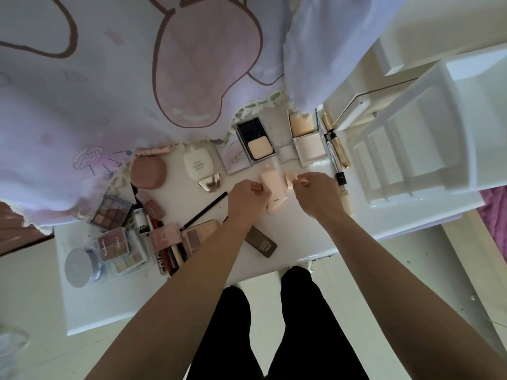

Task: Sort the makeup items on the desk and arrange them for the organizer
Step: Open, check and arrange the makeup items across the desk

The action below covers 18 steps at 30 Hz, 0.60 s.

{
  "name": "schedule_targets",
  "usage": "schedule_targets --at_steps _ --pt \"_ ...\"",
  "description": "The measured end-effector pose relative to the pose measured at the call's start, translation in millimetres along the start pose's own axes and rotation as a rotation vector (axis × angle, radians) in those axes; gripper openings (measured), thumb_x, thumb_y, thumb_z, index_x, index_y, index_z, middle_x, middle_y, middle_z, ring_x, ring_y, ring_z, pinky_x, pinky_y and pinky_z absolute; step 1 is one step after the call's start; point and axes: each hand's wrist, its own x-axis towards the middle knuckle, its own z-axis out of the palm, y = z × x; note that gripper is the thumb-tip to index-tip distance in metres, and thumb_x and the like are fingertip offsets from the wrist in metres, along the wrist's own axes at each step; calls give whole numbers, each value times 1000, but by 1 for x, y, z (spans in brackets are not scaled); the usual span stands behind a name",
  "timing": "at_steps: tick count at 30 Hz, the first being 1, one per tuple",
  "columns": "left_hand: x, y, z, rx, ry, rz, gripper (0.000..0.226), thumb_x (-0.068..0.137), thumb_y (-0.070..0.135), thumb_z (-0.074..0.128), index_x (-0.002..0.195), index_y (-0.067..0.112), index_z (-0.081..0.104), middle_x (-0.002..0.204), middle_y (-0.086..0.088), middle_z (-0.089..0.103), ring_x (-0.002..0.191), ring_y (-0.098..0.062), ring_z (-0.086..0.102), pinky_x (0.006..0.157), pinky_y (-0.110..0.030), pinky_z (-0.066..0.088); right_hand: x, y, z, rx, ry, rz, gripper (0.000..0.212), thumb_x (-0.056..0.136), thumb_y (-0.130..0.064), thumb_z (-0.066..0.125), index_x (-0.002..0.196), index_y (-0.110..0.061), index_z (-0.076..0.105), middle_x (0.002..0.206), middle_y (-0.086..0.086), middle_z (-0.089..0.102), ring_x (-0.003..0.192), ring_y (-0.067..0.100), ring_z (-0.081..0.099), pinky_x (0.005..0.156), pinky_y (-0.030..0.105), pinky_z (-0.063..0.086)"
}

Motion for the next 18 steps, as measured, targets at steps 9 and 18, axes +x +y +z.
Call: schedule_targets --at_steps 9,18 --pt "-12 -5 -25 -80 -24 69 18 94 26 63 110 20 66 98 6 66 91 -10 65 84 -18 51 -5 -3 -1 55 47 -16 39 97 -25 58 134 -14 59 127 6 62 114 23 60 100 30 41" --pt "-45 -119 -106 599 346 381 32 85 27 50 106 9 67 103 -13 62 94 -36 60 73 -46 54 -41 -55 36 -29 -277 -305 52 86 -57 65 131 -32 55 113 -10 54 95 7 55 93 34 50"
